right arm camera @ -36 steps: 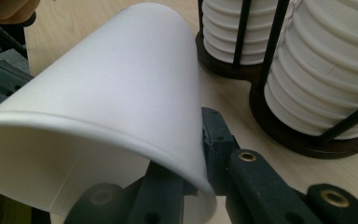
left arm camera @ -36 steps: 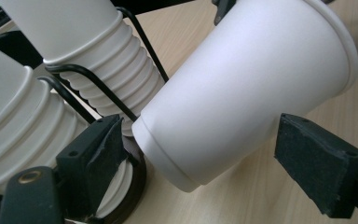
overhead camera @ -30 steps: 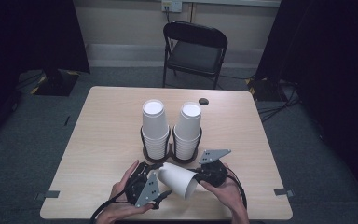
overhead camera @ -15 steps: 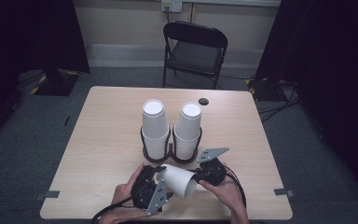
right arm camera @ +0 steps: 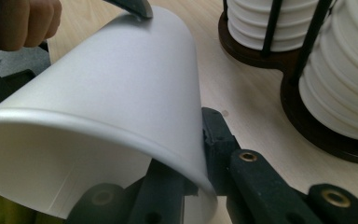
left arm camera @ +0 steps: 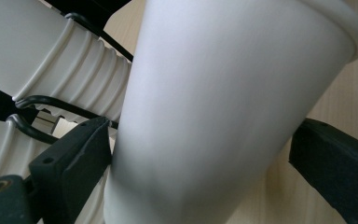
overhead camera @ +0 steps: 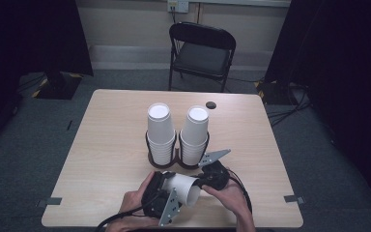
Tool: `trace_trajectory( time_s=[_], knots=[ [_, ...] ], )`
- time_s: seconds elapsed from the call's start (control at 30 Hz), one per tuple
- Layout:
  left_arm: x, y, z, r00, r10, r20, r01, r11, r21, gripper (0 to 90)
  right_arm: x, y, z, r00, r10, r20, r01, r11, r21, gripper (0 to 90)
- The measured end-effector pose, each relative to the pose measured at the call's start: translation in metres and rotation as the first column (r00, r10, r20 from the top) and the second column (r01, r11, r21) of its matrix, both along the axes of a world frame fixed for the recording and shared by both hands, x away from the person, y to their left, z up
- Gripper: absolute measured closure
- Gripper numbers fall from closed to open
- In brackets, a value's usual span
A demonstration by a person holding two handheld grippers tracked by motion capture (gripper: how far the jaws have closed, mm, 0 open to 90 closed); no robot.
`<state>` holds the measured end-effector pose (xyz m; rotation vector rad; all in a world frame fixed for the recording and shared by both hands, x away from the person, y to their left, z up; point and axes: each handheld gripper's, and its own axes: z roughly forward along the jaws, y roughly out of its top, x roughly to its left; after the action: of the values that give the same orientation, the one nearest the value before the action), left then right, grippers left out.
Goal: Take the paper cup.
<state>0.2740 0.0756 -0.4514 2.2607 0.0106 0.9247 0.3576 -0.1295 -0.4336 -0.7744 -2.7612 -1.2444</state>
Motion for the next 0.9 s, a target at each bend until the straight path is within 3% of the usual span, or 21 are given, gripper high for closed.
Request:
trace_trajectory(
  time_s=[0.27,0.47,0.6,0.9],
  knots=[
    [0.004,-0.004,-0.001,0.9997,0.021,0.010,-0.021,0.9992,-0.033,3.5,0.005,0.008,0.003,0.9998,-0.006,-0.021,0.006,1.000,0.004,86.4],
    [0.007,-0.005,0.000,0.9994,0.035,-0.004,-0.035,0.9981,-0.050,3.2,0.008,0.012,0.004,0.9992,-0.019,-0.036,0.019,1.000,0.016,86.4],
    [0.006,-0.012,0.001,1.0000,0.002,-0.001,-0.002,0.9983,-0.059,7.6,0.009,0.015,0.004,0.9983,-0.034,-0.047,0.035,0.999,0.025,86.6],
    [0.006,-0.019,0.002,0.9999,0.011,0.002,-0.011,0.9974,-0.071,6.9,0.009,0.019,0.002,0.9969,-0.031,-0.072,0.033,0.999,0.017,86.7]
  ],
)
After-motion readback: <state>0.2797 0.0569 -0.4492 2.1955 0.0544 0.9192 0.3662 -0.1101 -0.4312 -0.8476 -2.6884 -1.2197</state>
